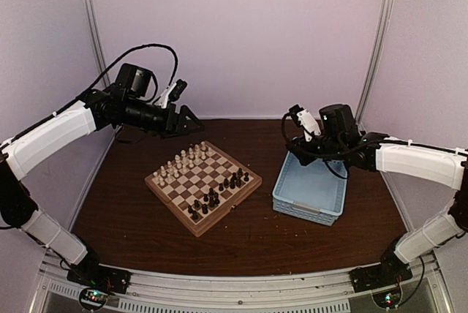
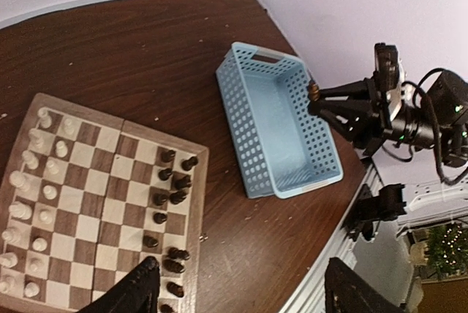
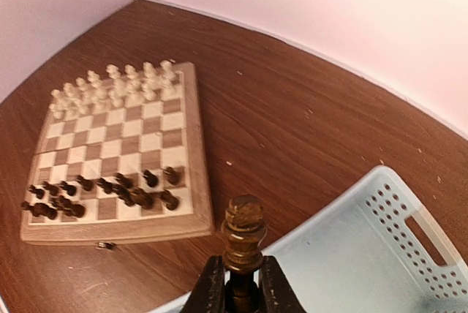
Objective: Set up the chess pieces on the board
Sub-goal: Pick up the chess piece from the storage box, then place the chess piece on the chessboard.
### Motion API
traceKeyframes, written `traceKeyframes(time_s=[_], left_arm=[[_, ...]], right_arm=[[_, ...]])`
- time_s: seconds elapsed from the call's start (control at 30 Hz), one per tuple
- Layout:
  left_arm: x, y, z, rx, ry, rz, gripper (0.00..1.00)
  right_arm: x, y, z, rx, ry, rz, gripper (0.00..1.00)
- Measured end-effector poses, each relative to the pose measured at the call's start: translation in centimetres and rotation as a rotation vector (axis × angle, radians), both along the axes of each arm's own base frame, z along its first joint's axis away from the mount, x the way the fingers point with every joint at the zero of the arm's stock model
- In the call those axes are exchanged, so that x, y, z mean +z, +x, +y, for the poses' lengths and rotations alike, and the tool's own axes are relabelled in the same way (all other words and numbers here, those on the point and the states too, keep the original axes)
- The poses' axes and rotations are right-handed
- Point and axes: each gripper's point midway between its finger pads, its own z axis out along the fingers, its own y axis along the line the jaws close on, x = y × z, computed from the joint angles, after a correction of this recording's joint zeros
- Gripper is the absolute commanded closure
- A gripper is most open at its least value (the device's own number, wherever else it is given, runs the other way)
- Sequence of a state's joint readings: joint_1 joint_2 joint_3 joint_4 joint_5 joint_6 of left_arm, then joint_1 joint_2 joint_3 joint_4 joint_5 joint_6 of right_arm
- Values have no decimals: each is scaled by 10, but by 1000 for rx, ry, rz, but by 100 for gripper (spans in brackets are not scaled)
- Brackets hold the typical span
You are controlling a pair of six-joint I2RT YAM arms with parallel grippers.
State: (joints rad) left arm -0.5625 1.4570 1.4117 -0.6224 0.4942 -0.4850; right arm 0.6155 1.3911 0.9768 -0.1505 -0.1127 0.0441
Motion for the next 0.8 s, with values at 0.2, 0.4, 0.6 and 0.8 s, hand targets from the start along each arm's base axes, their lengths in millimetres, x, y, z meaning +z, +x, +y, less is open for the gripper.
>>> traceKeyframes(time_s=[0.2,0.4,0.6,0.8], left_arm=[[15,-13,-35,-78,-140,45,25],[-1,-28,-66,-163,-169,133,32],[-13,-35,-78,-195,-169,186,44],[-18,-38,-85,-218,-174,210,45]], right_arm=[[31,-35,55,199,95,-84,86],[39,-64,96,347,94,-116,86],[49,-75,123,419,86,-147,86],[49,-80,140,459,61,-155,86]])
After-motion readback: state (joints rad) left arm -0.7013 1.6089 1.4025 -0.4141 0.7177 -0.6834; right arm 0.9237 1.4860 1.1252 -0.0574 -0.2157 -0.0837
